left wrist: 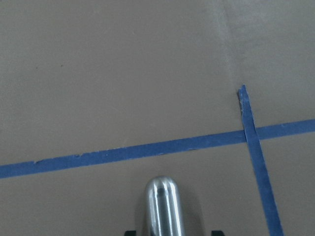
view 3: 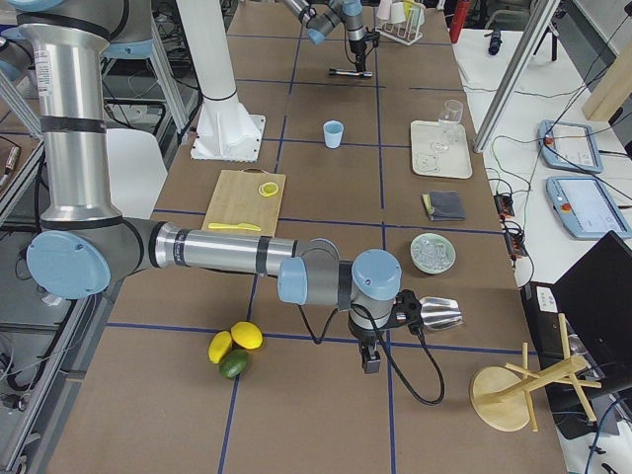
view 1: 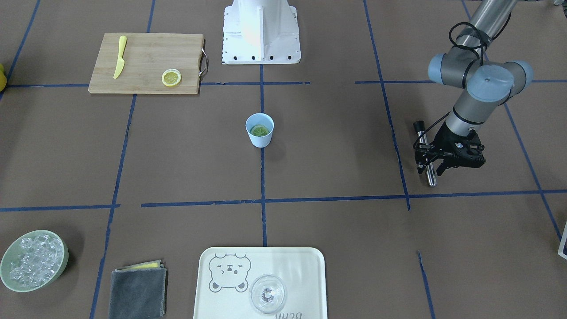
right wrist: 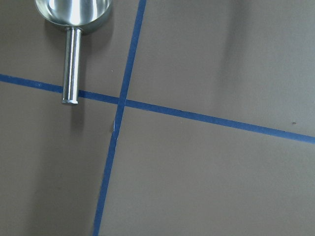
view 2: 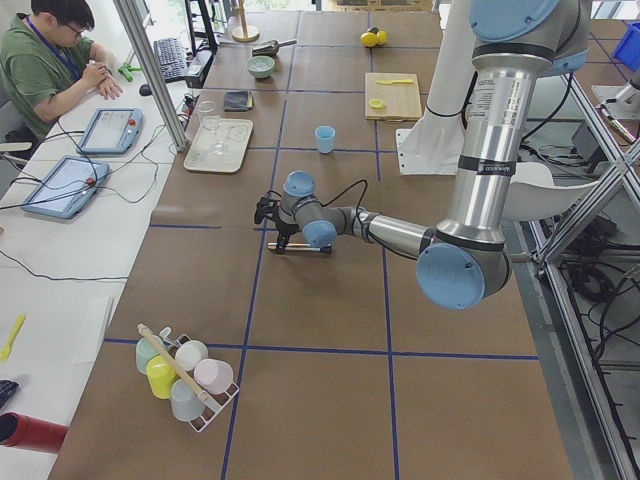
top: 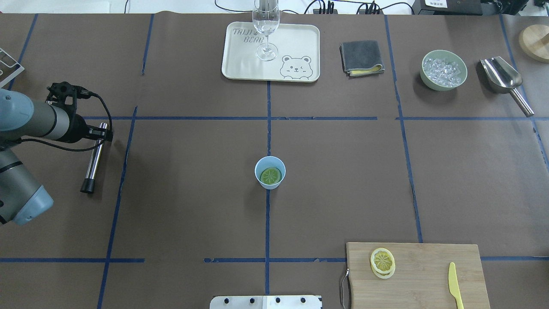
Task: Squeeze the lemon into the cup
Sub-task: 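Grasp the steel muddler upright with the left gripper, then lift the muddler and carry it over the blue cup, then press the muddler down onto the lemon inside the cup, then lift the muddler out and carry it back to its spot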
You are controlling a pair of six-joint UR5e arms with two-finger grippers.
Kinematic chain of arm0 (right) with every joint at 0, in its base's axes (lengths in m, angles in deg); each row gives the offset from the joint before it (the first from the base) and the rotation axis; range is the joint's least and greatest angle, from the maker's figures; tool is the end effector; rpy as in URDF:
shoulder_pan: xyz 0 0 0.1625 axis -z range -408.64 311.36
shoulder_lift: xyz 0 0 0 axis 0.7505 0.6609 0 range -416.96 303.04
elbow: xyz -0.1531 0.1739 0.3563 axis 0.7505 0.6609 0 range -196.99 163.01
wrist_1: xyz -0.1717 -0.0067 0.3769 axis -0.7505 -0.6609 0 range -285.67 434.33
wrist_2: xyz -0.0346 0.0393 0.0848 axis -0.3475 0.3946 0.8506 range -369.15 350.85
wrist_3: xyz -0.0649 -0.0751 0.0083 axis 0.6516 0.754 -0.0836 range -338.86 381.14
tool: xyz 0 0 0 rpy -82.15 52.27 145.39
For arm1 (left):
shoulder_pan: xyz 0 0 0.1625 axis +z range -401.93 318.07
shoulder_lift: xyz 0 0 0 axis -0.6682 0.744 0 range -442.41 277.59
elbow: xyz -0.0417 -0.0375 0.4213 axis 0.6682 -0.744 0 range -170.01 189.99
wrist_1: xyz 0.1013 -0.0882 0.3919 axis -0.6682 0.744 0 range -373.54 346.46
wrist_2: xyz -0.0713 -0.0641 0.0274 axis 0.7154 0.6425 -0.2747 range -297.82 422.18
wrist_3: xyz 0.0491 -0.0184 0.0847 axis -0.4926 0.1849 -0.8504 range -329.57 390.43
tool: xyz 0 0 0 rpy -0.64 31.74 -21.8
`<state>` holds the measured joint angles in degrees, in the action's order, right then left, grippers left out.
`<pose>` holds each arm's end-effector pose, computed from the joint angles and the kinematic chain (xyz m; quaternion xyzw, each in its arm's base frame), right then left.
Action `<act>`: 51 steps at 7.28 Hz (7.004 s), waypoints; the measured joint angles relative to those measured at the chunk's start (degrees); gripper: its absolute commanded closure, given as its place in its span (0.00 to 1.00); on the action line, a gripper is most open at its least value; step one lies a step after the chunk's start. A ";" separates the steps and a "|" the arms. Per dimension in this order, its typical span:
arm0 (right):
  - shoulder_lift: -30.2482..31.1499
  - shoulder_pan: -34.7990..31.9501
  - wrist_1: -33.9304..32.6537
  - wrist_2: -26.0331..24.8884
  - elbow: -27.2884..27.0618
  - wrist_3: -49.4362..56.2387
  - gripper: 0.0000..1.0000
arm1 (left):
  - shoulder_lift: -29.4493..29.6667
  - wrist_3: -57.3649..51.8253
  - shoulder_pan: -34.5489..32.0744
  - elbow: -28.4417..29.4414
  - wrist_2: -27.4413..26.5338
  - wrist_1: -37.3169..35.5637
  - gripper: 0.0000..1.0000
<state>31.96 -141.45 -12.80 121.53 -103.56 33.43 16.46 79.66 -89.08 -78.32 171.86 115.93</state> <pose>0.0928 -0.4962 0.6782 0.0499 -0.3440 -0.0790 0.9343 0.3290 -0.5015 0.5253 0.1579 0.3898 0.0172 0.9071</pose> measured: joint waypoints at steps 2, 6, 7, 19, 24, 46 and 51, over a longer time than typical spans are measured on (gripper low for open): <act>-0.05 0.00 0.03 -0.06 0.00 -0.06 0.00 | -0.15 -0.08 0.04 0.11 -1.04 -0.01 1.00; -0.18 0.00 0.03 -0.02 -0.12 -0.11 0.00 | -0.33 -3.00 -0.58 -5.09 -2.45 -0.03 1.00; -0.21 0.00 0.03 -0.05 -0.12 -0.09 0.00 | 0.47 -7.97 -1.08 -8.90 -5.96 0.09 1.00; -0.55 0.00 0.03 -0.07 -0.10 -0.15 0.00 | 19.88 -25.02 27.94 4.62 -41.90 67.36 1.00; -0.66 0.00 0.03 -0.15 0.14 -0.16 0.00 | 26.49 -26.85 30.16 10.04 -44.63 68.09 1.00; -0.49 0.00 -0.06 -0.95 0.33 -0.16 0.00 | 21.47 -10.78 24.86 -0.45 -46.52 36.98 1.00; -0.32 0.00 -0.05 -0.95 0.33 -0.20 0.00 | 16.62 -4.57 12.22 -11.62 -23.88 -3.70 1.00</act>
<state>31.64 -141.45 -12.85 120.58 -103.24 33.22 33.09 75.09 -76.86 -89.95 147.98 112.23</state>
